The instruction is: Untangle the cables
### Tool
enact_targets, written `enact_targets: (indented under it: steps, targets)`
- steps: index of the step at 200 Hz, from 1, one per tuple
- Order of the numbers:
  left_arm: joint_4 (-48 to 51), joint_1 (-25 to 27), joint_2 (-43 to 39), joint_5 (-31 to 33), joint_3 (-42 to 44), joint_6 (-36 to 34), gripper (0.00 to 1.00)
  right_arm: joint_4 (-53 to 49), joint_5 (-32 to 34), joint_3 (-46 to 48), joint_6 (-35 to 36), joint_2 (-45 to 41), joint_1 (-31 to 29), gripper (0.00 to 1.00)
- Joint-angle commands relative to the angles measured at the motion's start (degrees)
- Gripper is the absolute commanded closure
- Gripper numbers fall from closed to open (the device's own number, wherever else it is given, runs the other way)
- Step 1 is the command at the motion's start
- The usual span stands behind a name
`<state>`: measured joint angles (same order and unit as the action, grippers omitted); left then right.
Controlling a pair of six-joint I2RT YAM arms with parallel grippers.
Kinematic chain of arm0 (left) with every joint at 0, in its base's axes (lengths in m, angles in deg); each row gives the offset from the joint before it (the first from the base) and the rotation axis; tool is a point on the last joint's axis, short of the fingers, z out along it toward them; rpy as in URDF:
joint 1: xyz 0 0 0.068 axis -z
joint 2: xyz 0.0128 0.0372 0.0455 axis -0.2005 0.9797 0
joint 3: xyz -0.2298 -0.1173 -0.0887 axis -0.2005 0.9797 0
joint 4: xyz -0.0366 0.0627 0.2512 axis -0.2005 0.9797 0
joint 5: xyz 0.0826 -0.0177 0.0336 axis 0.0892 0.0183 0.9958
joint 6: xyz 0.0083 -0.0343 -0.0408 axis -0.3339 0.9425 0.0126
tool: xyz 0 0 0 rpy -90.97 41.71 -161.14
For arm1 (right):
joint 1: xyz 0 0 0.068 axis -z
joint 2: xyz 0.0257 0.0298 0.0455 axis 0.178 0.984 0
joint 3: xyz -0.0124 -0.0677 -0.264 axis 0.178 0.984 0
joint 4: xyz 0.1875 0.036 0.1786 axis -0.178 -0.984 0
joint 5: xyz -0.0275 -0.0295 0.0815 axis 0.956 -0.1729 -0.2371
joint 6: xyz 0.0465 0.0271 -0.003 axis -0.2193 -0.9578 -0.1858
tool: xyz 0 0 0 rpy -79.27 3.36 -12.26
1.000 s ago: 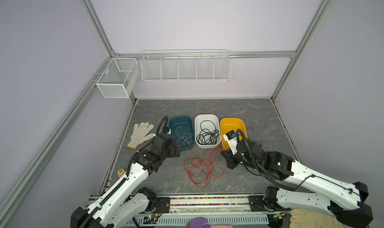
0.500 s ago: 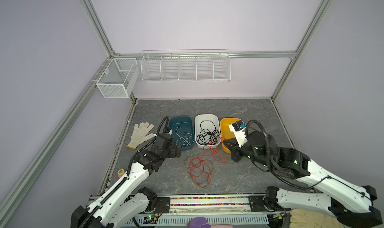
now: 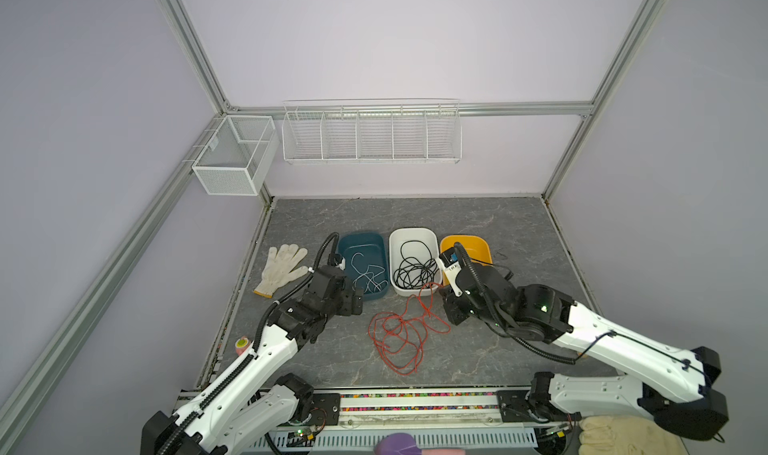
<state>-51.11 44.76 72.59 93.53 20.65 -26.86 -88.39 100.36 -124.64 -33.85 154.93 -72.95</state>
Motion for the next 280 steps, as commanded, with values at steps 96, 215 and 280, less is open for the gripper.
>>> enact_targets:
  steps: [96, 215, 280]
  targets:
    - [-0.13, 0.58, -1.60, -0.22, 0.50, -0.25, 0.01, 2.80, -0.20, 15.21, -13.56, 10.15, 1.22, 0.94]
    - [0.08, 0.82, -1.39, -0.33, 0.28, -0.23, 0.01, 15.06, -11.03, 22.53, -16.03, 16.50, -0.12, 0.94]
    - [-0.76, 1.90, -2.11, -5.46, 0.26, -1.71, 0.01, 21.39, -12.90, 22.41, -7.87, 4.74, -1.21, 0.94]
